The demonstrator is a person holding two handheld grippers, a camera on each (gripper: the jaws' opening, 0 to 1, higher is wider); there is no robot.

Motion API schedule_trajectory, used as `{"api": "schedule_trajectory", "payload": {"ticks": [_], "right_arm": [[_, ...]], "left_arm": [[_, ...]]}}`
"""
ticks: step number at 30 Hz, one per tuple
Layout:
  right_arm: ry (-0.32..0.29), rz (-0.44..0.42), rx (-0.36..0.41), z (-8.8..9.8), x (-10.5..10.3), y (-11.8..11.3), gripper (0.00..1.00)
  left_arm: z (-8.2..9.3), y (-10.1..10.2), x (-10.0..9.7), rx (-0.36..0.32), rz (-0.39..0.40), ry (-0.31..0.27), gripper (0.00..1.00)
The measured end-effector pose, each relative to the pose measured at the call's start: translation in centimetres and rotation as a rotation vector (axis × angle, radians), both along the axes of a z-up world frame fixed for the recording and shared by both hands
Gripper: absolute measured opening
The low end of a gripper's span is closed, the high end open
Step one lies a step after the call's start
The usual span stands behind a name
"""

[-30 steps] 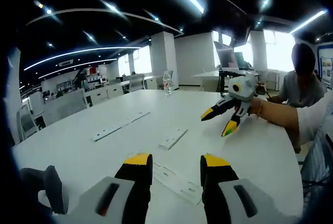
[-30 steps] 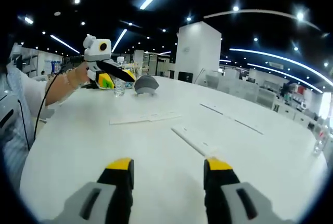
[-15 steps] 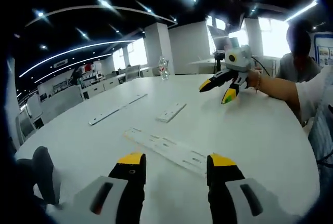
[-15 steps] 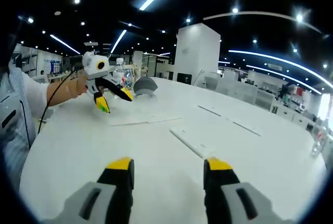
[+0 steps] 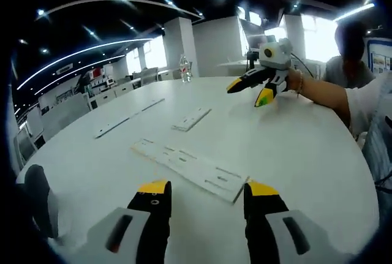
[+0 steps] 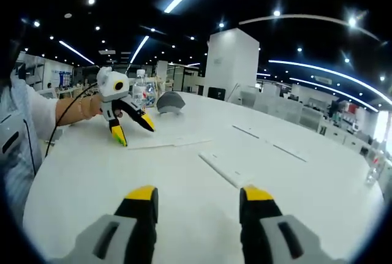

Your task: Locate the socket holder cover, grip the socket holder cover, clip it into the socket holder slot.

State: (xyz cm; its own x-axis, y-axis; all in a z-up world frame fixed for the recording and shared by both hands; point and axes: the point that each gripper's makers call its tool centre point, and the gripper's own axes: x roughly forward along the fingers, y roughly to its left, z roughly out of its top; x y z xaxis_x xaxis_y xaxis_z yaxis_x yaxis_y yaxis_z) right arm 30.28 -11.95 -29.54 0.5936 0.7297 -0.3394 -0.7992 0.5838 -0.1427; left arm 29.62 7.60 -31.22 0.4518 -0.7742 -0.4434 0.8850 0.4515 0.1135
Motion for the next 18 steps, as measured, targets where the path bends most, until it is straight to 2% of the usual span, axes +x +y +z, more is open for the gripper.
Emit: {"api": "schedule_trajectory", "payload": {"ticks": [9, 18], "right_arm": [[-0.002, 0.001, -0.006, 0.0, -0.2, 0.2, 0.54], [-0.004, 0.006, -0.01, 0.0, -0.2, 0.2, 0.54]], "left_arm": [[-0.2, -0.4, 0.5, -0.045, 0.027, 0.037, 0.46], [-0.3, -1.1, 0.1, -0.052, 0.043, 0.043, 0.45]]}}
